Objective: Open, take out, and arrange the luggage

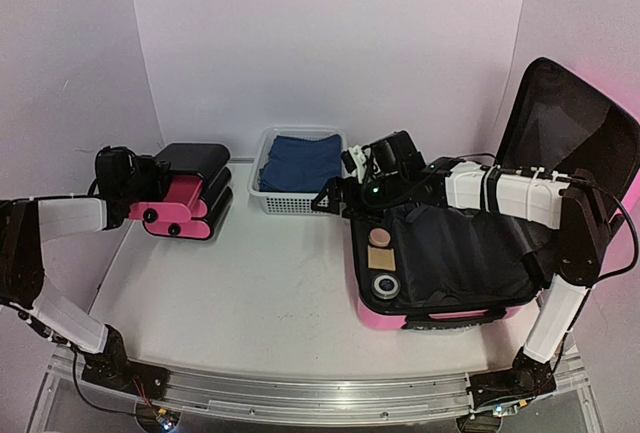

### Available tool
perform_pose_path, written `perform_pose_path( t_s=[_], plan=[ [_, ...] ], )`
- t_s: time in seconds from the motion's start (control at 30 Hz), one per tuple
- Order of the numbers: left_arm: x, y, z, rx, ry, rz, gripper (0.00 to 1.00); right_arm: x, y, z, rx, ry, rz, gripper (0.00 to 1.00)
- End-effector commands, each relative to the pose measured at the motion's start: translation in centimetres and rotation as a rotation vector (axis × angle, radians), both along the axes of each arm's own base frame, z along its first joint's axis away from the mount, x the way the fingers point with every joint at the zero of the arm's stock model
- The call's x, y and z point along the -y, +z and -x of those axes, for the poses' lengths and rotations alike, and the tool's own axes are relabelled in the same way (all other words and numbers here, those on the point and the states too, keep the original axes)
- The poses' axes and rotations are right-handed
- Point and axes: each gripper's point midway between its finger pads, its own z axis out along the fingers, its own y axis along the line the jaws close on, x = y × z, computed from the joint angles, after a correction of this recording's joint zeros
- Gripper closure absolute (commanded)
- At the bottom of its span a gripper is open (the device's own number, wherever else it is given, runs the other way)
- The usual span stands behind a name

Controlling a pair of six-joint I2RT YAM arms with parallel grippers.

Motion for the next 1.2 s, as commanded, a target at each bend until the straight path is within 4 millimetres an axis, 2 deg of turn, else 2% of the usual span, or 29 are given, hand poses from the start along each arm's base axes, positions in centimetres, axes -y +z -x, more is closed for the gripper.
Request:
perform_pose_path(
  t_s=[0.0,0.17,0.27,0.4,0.53,0.63,0.7,0.93,1.03,1.17],
  plan=[
    [3.9,-0.6,4.2,-0.021,-0.101,0.019,0.95,0.4,3.5,0.1,0.075,-0.003,-0.059,0.02],
    [5.0,-1.0,7.8,-0.005,-0.142,0.021,0.94,0.6,2.8,0.3,0.057,-0.009,-0.051,0.02],
    [5.3,-0.7,9.7,0.022,-0.159,0.026,0.94,0.5,2.5,0.3,0.043,-0.008,-0.051,0.02],
    [5.4,-1.9,12.1,0.002,-0.167,0.042,0.93,0.4,2.2,0.4,0.034,-0.009,-0.048,0.02],
    [7.0,-2.7,13.5,-0.018,-0.212,0.063,0.91,0.5,1.9,0.3,0.035,-0.013,-0.035,0.02],
    [8.4,-2.1,13.8,0.0,-0.249,0.047,0.9,0.3,1.6,0.4,0.038,-0.009,-0.016,0.02],
    [9.2,-2.3,14.1,-0.011,-0.273,0.051,0.88,0.1,1.3,0.5,0.037,-0.003,-0.001,0.02],
    [8.9,-5.1,15.4,-0.07,-0.278,0.037,0.67,-0.6,0.7,1.0,0.041,0.008,0.032,0.02],
    [8.9,-5.3,16.0,-0.071,-0.309,-0.025,0.57,-0.9,0.5,1.0,0.038,0.013,0.036,0.02],
    [8.6,-3.6,17.0,-0.053,-0.345,-0.141,0.46,-1.4,0.3,1.0,0.039,0.023,0.047,0.02]
  ],
)
